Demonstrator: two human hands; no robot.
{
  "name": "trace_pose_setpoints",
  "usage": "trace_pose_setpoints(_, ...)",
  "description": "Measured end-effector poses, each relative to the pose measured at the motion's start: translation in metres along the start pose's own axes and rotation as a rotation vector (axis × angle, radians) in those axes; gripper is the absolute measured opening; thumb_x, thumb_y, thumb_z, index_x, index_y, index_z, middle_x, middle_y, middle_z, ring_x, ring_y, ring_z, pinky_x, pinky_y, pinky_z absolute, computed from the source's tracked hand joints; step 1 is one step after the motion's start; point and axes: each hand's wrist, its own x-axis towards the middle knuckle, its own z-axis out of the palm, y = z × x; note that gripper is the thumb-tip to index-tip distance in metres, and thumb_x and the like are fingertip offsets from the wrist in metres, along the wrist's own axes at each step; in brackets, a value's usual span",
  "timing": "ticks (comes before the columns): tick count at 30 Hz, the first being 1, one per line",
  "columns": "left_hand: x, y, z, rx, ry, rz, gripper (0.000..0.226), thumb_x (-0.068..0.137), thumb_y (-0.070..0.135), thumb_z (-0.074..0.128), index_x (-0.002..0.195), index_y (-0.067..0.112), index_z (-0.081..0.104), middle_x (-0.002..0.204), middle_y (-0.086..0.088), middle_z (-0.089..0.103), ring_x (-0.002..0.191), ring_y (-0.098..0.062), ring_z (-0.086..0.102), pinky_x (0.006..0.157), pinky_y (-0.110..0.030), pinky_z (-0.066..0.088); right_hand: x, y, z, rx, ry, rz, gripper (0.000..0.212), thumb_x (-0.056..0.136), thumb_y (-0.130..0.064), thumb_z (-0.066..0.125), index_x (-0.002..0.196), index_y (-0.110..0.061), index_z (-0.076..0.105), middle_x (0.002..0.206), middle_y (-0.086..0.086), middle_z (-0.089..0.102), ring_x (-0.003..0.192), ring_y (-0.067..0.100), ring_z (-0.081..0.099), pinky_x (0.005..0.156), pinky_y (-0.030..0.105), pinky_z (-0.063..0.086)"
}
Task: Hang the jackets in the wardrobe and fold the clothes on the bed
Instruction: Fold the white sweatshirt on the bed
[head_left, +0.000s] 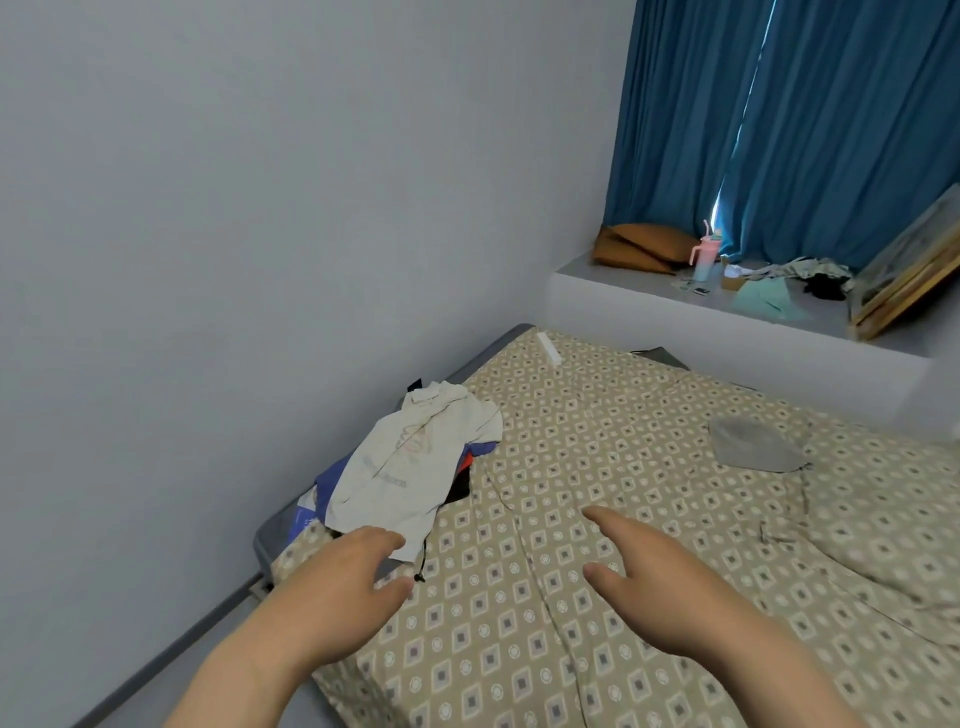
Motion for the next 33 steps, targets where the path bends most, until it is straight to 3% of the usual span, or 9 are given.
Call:
trace_pose_setpoints(4, 0.037, -0.031, 0.008, -0.048, -0.034, -0.033, 0.052, 0.096, 0.045, 0.049, 0.145, 0.030, 0.044, 0.149, 0.014, 0.043, 0.133, -0.003, 0.041, 0.106, -0.023, 0.036, 0.044, 0.000, 0.014, -0.014, -0.042, 0.011, 0.063, 0.097, -0.046, 0.047, 0.154, -0.037, 0.021, 0.158, -0.012, 0.033, 0.143, 0.008, 0.033, 0.112, 0.028, 0.031)
trace_pose_setpoints(7, 0.061, -0.061, 0.020, -0.085, -0.055, -0.064, 0.042, 0.096, 0.041, 0.052, 0.137, 0.032, 0.050, 0.142, 0.015, 0.049, 0.121, 0.000, 0.046, 0.087, -0.011, 0.035, 0.081, -0.004, 0.030, -0.031, -0.120, 0.038, 0.062, 0.098, -0.046, 0.046, 0.154, -0.039, 0.020, 0.158, -0.012, 0.033, 0.142, 0.010, 0.036, 0.112, 0.029, 0.033)
trace_pose_setpoints(11, 0.091, -0.106, 0.030, -0.132, -0.090, -0.154, 0.050, 0.097, 0.041, 0.053, 0.144, 0.030, 0.044, 0.147, 0.014, 0.045, 0.133, -0.004, 0.042, 0.101, -0.018, 0.034, 0.136, -0.015, 0.049, -0.115, -0.206, 0.043, 0.061, 0.099, -0.044, 0.045, 0.154, -0.035, 0.021, 0.157, -0.009, 0.034, 0.138, 0.013, 0.041, 0.110, 0.031, 0.036)
trace_pose_setpoints(15, 0.110, -0.151, 0.038, -0.215, -0.063, -0.240, 0.045, 0.098, 0.036, 0.054, 0.142, 0.027, 0.048, 0.143, 0.012, 0.050, 0.129, -0.007, 0.046, 0.099, -0.017, 0.032, 0.186, -0.024, 0.069, -0.175, -0.204, 0.026, 0.060, 0.101, -0.040, 0.044, 0.155, -0.030, 0.022, 0.163, -0.003, 0.021, 0.147, 0.018, 0.026, 0.115, 0.032, 0.029)
trace_pose_setpoints(19, 0.113, -0.191, 0.051, -0.347, -0.034, -0.346, 0.043, 0.098, 0.036, 0.055, 0.140, 0.029, 0.050, 0.141, 0.014, 0.050, 0.111, -0.001, 0.047, 0.094, -0.017, 0.033, 0.220, -0.034, 0.098, -0.208, -0.253, 0.002, 0.060, 0.101, -0.040, 0.045, 0.155, -0.033, 0.021, 0.166, -0.002, 0.007, 0.151, 0.021, 0.012, 0.118, 0.035, 0.023)
trace_pose_setpoints(21, 0.111, -0.209, 0.060, -0.369, -0.024, -0.379, 0.043, 0.097, 0.037, 0.055, 0.140, 0.029, 0.051, 0.142, 0.013, 0.049, 0.117, -0.002, 0.046, 0.097, -0.017, 0.032, 0.236, -0.039, 0.113, -0.226, -0.314, -0.040, 0.060, 0.100, -0.041, 0.045, 0.155, -0.034, 0.021, 0.166, -0.002, 0.007, 0.152, 0.018, 0.011, 0.119, 0.033, 0.021)
trace_pose_setpoints(25, 0.113, -0.242, 0.075, -0.425, 0.021, -0.479, 0.043, 0.098, 0.034, 0.055, 0.140, 0.027, 0.051, 0.147, 0.007, 0.048, 0.135, -0.012, 0.043, 0.108, -0.024, 0.029, 0.280, -0.055, 0.135, -0.336, -0.400, -0.087, 0.060, 0.100, -0.040, 0.046, 0.155, -0.032, 0.022, 0.165, -0.001, 0.011, 0.151, 0.020, 0.014, 0.119, 0.034, 0.022)
trace_pose_setpoints(30, 0.120, -0.270, 0.098, -0.550, 0.095, -0.577, 0.042, 0.097, 0.035, 0.054, 0.139, 0.030, 0.052, 0.145, 0.007, 0.050, 0.128, -0.015, 0.048, 0.100, -0.026, 0.034, 0.331, -0.078, 0.175, -0.411, -0.467, -0.183, 0.060, 0.100, -0.036, 0.048, 0.155, -0.024, 0.025, 0.161, 0.000, 0.023, 0.146, 0.020, 0.025, 0.116, 0.031, 0.026)
trace_pose_setpoints(33, 0.131, -0.283, 0.126, -0.588, 0.121, -0.634, 0.043, 0.097, 0.032, 0.053, 0.140, 0.028, 0.052, 0.145, 0.005, 0.050, 0.130, -0.017, 0.048, 0.105, -0.029, 0.035, 0.359, -0.079, 0.208, -0.470, -0.521, -0.243, 0.061, 0.100, -0.035, 0.048, 0.155, -0.022, 0.026, 0.159, 0.001, 0.026, 0.143, 0.022, 0.030, 0.115, 0.033, 0.030)
